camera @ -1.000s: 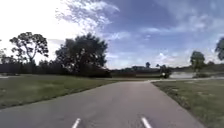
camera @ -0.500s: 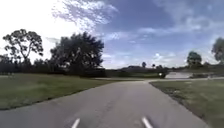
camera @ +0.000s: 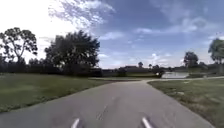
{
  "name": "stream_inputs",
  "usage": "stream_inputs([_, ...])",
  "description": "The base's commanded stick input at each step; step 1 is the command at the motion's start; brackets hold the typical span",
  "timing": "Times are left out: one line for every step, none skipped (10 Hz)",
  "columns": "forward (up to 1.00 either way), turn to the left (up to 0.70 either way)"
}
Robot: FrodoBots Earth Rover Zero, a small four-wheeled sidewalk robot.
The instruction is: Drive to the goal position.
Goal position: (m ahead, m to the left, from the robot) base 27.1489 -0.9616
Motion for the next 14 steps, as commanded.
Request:
stream_inputs([0.69,0.03])
stream_inputs([0.69,0.03])
stream_inputs([0.69,0.03])
stream_inputs([0.69,0.03])
stream_inputs([0.69,0.03])
stream_inputs([0.69,0.03])
stream_inputs([0.69,0.03])
stream_inputs([0.69,0.03])
stream_inputs([0.69,0.03])
stream_inputs([0.69,0.03])
stream_inputs([0.69,0.03])
stream_inputs([0.69,0.03])
stream_inputs([0.69,0.03])
stream_inputs([0.69,0.03])
